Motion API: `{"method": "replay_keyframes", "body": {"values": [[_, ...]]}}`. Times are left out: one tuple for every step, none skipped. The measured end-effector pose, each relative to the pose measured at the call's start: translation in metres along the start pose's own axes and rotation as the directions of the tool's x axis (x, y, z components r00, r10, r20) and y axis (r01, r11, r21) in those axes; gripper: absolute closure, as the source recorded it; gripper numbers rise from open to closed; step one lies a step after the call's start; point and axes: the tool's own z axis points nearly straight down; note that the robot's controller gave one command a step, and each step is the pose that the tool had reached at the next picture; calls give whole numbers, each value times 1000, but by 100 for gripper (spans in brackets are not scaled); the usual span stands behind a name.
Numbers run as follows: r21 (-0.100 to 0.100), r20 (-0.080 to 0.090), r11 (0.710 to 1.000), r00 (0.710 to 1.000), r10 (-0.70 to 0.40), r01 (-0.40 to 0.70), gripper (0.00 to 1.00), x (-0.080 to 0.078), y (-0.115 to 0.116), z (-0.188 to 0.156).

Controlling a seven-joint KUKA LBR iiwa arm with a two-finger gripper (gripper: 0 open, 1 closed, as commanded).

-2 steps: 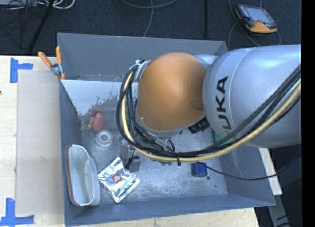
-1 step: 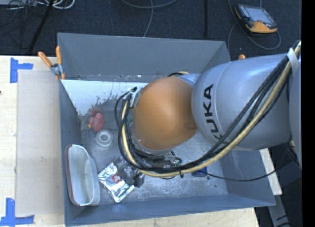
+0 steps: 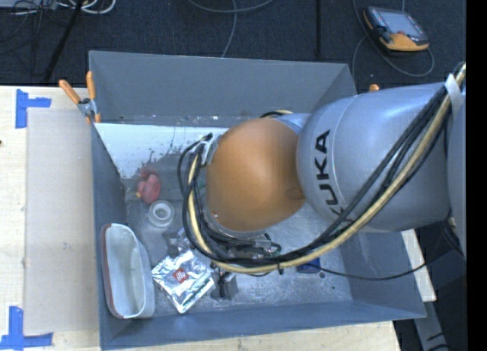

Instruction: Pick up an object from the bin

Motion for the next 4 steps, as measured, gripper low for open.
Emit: {"method": "replay_keyframes", "body": {"values": [[-2,-2,918,918,-396,396,0,-13,-37,84],[2,2,506,506,-863,863,0,-49,-46,113],[0,2,512,512,-859,859,100,-48,-47,113],[12,3,384,384,-923,923,100,-96,-39,-37]]}}
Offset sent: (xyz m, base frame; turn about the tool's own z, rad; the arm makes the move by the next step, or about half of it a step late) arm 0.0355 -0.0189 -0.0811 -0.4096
